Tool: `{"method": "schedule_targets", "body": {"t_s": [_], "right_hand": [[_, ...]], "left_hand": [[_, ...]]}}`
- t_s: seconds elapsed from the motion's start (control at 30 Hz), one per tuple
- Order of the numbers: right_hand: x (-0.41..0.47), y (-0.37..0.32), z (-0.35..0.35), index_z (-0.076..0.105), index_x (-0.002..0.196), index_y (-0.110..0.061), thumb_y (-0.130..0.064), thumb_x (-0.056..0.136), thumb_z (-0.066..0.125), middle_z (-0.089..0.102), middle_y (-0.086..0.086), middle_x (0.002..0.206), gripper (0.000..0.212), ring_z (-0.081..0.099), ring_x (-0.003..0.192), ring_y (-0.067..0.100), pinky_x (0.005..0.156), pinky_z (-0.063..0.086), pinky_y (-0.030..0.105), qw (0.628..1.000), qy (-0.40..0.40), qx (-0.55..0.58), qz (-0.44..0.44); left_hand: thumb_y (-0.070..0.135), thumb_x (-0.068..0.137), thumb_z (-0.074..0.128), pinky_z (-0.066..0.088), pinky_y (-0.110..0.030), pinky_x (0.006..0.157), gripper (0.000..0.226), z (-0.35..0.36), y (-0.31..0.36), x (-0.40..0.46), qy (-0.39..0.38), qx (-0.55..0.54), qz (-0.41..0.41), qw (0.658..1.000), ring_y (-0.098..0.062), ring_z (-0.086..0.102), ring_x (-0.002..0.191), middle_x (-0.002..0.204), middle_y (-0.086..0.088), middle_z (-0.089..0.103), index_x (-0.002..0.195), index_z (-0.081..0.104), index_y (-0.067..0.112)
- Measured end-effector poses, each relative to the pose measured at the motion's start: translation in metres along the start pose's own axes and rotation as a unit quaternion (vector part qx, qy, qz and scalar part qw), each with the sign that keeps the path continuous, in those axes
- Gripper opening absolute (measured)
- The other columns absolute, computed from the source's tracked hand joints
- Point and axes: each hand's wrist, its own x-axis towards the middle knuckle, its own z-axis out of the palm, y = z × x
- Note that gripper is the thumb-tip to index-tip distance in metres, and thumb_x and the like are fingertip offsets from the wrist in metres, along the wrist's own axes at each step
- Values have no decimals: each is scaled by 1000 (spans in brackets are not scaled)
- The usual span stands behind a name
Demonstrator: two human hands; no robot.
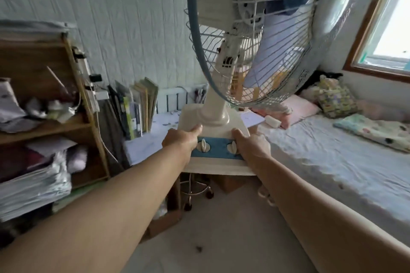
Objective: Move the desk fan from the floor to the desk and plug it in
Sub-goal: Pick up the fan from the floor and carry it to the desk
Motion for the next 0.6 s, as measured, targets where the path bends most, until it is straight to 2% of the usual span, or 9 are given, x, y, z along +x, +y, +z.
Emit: {"method": "schedule_targets", "body": {"t_s": [0.13, 0.27, 0.37, 0.47, 0.6], "right_hand": [[20, -21, 35, 63, 111, -4, -63, 78, 50, 66, 16, 111, 69, 62, 97, 32, 72, 41, 30, 1000, -25, 7, -1], [41, -40, 67, 61, 107, -5, -65, 77, 49, 65, 16, 109, 68, 61, 97, 33, 74, 44, 32, 999, -49, 4, -9], [60, -53, 85, 55, 95, -10, -65, 77, 49, 63, 14, 100, 58, 56, 82, 30, 71, 42, 31, 998, -60, 5, -21], [86, -66, 98, 56, 100, -9, -64, 78, 47, 56, 11, 90, 61, 51, 77, 27, 68, 38, 31, 996, -81, -4, -41], [125, -80, 110, 55, 103, -6, -62, 80, 48, 56, 12, 91, 61, 51, 76, 26, 65, 38, 30, 991, -110, -14, -68]], "left_hand": [[63, 73, 63, 50, -39, 92, 81, -11, -8, 39, 16, -20, -22, 999, -35, 57, 113, 127, -17, 59, 125, 52, 1], [64, 74, 62, 49, -42, 95, 81, -21, -8, 73, 39, -13, -26, 999, -35, 57, 113, 127, -18, 59, 124, 53, 1], [64, 73, 63, 50, -41, 95, 82, -24, -5, 96, 58, -14, -34, 998, -35, 58, 113, 127, -18, 59, 125, 54, 1], [64, 73, 61, 50, -40, 94, 81, -20, 2, 117, 68, -27, -48, 996, -35, 59, 112, 125, -18, 60, 124, 56, 0], [63, 73, 63, 50, -36, 87, 81, -7, 15, 140, 101, -55, -77, 990, -34, 59, 109, 125, -17, 60, 125, 54, 1]]}}
